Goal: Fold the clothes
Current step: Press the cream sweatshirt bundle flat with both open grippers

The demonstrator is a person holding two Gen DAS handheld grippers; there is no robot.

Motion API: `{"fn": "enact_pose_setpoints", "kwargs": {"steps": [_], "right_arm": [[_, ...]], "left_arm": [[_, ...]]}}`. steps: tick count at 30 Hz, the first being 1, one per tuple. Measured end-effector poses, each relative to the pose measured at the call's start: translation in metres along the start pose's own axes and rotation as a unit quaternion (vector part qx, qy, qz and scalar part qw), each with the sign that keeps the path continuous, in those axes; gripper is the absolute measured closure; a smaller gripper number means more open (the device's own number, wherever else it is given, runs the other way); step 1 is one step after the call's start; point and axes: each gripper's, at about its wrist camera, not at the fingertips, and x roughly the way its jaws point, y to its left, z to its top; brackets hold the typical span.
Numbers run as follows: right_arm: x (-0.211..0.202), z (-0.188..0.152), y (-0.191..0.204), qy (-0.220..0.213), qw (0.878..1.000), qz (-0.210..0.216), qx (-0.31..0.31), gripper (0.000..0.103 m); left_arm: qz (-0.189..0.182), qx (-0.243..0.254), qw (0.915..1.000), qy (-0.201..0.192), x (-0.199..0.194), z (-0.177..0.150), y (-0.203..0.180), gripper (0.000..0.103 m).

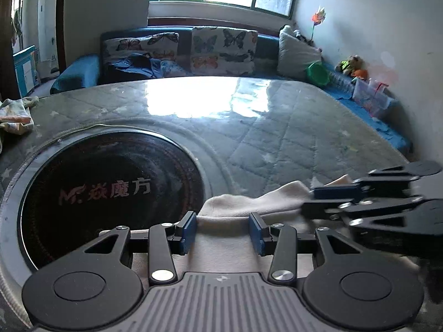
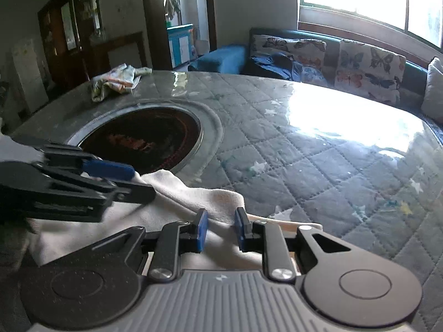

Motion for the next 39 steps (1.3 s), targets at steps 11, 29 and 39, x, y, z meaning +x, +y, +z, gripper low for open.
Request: {"fn": "enact_pose_setpoints", "kwargs": {"steps": [11, 29, 39], "right_arm": [[-0.023, -0.022, -0.021, 0.007, 0.999, -0.034, 0.010, 0.083], [-0.055, -0.035, -0.020, -0.013, 0.999, -0.037, 0.013, 0.082], [-0.090, -0.071, 0.019, 0.007, 0.999, 0.003, -0.039, 0.082]], "left_arm": [[-0.013, 0.004, 0.9999, -0.003, -0.015, -0.006, -0.007, 0.057], [-0.080, 0.083, 0.9932, -0.012, -0.070, -0.056, -0.065, 0.053], [-0.082, 0.088, 0.9927, -0.007, -0.068, -0.073, -0.071, 0.053]]}}
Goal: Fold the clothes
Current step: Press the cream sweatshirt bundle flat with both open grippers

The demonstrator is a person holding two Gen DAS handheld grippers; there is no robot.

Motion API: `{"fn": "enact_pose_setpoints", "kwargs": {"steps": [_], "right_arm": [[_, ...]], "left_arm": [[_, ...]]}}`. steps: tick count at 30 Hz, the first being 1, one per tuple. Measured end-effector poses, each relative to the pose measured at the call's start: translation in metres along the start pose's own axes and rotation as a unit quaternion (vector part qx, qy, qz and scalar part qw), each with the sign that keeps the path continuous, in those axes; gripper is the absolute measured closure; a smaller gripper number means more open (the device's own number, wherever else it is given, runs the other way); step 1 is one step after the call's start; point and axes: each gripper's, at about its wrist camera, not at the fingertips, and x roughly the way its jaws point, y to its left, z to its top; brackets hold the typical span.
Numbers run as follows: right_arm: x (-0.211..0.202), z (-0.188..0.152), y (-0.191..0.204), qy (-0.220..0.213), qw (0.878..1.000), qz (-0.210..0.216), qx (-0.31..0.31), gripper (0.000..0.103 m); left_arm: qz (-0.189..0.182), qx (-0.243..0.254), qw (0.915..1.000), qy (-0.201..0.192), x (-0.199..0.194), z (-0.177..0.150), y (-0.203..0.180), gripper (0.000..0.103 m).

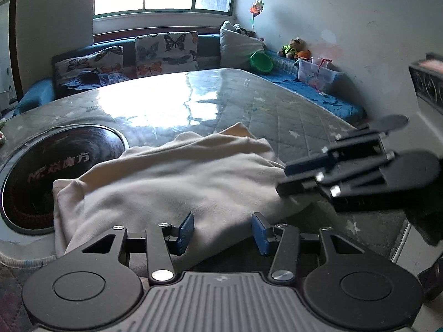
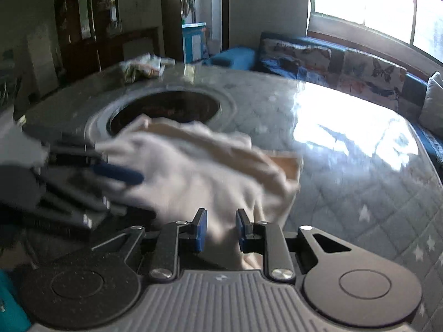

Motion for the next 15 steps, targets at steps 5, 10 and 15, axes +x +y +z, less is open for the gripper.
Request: {"fn": "enact_pose_setpoints", "kwargs": {"steps": [5, 10, 15], "right_arm": [[0.002, -0.011, -0.001, -0.011, 1.000, -0.012, 0.005, 0.082], [-0.005, -0.005, 0.004, -0.019, 1.000, -0.020, -0.012, 0.082], [-0.005, -0.001, 0.016, -0.037, 0.999, 0.002, -0.021, 0.079]], "left_arm": [[0.007, 0.010, 0.9999, 0.001, 0.003, -0.003, -0.004, 0.052], [0.012, 0.003, 0.9999, -0.011, -0.010, -0.002, 0.000, 0.052], [0.030, -0.021, 0.9992, -0.012, -0.019, -0.008, 0.013, 0.050]]}}
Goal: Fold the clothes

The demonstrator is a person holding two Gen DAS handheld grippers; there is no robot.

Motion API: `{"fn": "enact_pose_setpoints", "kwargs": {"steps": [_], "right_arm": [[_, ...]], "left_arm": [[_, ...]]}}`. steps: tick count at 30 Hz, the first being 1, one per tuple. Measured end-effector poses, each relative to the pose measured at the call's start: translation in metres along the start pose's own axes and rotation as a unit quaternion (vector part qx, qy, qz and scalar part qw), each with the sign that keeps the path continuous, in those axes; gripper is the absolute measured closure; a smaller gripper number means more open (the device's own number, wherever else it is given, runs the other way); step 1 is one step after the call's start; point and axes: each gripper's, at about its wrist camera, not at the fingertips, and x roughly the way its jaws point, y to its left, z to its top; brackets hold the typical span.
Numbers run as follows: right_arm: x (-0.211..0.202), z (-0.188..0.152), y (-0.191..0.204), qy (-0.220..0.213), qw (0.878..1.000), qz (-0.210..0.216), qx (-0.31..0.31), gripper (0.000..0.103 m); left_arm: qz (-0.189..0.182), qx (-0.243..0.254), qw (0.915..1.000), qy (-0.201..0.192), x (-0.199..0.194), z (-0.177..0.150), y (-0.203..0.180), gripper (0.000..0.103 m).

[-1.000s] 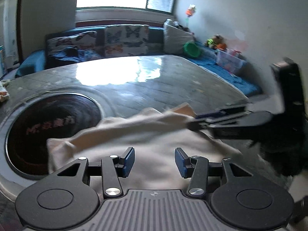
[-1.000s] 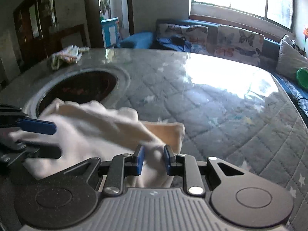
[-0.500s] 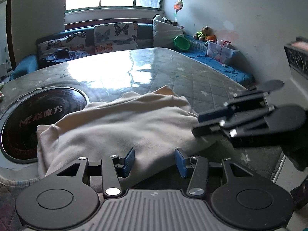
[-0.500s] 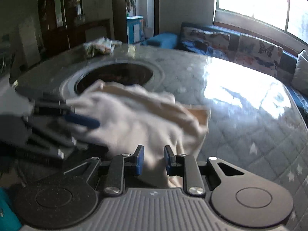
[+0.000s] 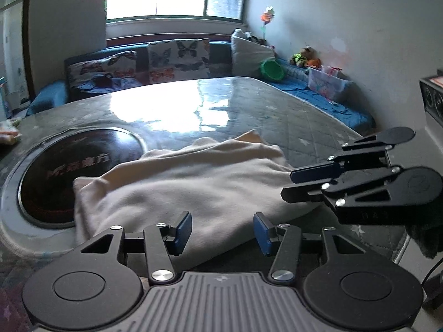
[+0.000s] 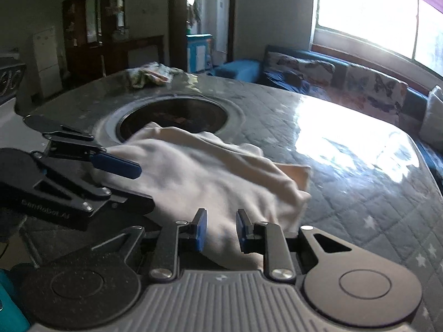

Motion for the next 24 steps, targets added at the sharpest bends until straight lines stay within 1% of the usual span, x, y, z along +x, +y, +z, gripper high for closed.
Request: {"fn": "enact_pose_setpoints", "kwargs": {"steps": [4, 8, 11, 13, 14, 15, 19, 21, 24], "right_arm": [[0.014, -0.009, 0.003, 0.009, 1.000, -0.007, 0.003, 0.078], [0.011, -0.011, 0.005, 0.002, 1.000, -0.014, -0.004, 0.073], [0.006, -0.003, 0.009, -0.011, 1.000, -0.015, -0.008, 0.064], [0.006, 0.001, 0.013, -0.023, 1.000, -0.006, -0.004, 0.057], [0.007, 0.003, 0.015, -0.026, 1.000, 0.000, -0.005, 0.049], [0.010, 0.004, 0.019, -0.028, 1.000, 0.002, -0.009, 0.046], [0.025, 0.000, 0.028, -0.016, 1.000, 0.009, -0.016, 0.044], [0.028, -0.004, 0.027, -0.014, 1.000, 0.008, -0.009, 0.039], [0.028, -0.005, 0.026, -0.014, 1.000, 0.004, -0.006, 0.035]], "left_arm": [[0.013, -0.013, 0.9998, 0.008, -0.003, -0.007, 0.010, 0.050], [0.012, -0.019, 0.9997, 0.000, -0.011, -0.008, 0.012, 0.050], [0.016, -0.026, 0.9995, -0.009, -0.015, -0.007, 0.014, 0.047], [0.022, -0.033, 0.9992, -0.010, -0.015, -0.007, 0.017, 0.046], [0.026, -0.036, 0.9990, -0.009, -0.015, -0.007, 0.019, 0.046], [0.029, -0.040, 0.9988, -0.006, -0.014, -0.008, 0.021, 0.046], [0.034, -0.045, 0.9984, -0.004, -0.018, -0.013, 0.028, 0.045], [0.034, -0.051, 0.9982, -0.002, -0.018, -0.015, 0.031, 0.045], [0.030, -0.056, 0.9980, -0.003, -0.023, -0.015, 0.031, 0.045]]}}
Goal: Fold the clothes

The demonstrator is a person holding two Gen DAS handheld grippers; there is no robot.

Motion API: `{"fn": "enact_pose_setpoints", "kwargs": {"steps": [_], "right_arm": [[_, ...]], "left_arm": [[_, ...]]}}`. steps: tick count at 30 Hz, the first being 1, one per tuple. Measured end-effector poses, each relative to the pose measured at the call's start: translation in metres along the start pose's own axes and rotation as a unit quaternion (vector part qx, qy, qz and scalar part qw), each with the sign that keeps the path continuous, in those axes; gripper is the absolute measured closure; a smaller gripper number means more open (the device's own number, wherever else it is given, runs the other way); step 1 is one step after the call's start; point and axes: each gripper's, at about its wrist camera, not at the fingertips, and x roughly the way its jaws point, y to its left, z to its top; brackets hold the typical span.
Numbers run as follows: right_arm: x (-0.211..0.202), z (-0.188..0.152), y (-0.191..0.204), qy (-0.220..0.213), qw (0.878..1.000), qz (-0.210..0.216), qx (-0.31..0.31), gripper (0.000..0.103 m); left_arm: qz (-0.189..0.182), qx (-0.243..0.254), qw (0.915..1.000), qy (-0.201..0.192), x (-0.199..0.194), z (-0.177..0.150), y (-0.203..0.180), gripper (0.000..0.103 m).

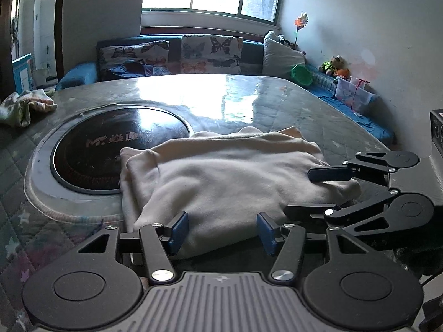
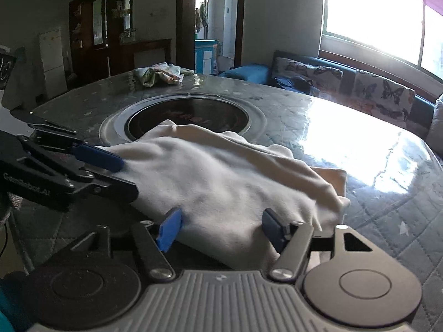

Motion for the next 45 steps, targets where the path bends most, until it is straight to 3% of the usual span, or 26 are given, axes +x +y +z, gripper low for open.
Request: {"fn": "enact_pose_setpoints", "kwargs": {"steps": [4, 10, 15, 21, 28, 36, 45], "right_arm": [[-0.005, 0.005, -0.002, -0.012, 1.000, 0.002, 0.005, 0.028], [0.005, -0.002, -0.004, -0.003, 1.000, 0.006, 0.021, 0.021], [0.007, -0.003, -0.001, 0.000, 1.000, 0.011, 0.016, 0.008], [0.010, -0.004, 0.004, -0.001, 1.000, 0.012, 0.010, 0.001], [0.013, -0.005, 0.007, 0.000, 1.000, 0.007, 0.004, 0.000], [0.016, -0.007, 0.015, 0.007, 1.000, -0.009, -0.027, 0.000], [0.017, -0.008, 0.014, 0.005, 1.000, -0.007, -0.027, 0.000]], "left_arm": [[-0.002, 0.000, 0.9997, -0.023, -0.008, 0.007, 0.000, 0.042], [0.007, -0.037, 0.9993, -0.002, 0.008, 0.004, 0.020, 0.042], [0.004, -0.042, 0.9991, -0.002, 0.007, 0.002, 0.025, 0.042], [0.000, -0.041, 0.9990, -0.019, 0.003, 0.018, 0.021, 0.041], [-0.002, -0.071, 0.9975, 0.004, 0.026, 0.019, 0.036, 0.041], [-0.014, -0.063, 0.9978, -0.012, 0.023, 0.037, 0.027, 0.038], [-0.024, -0.069, 0.9973, 0.008, 0.047, 0.041, 0.034, 0.038]]}}
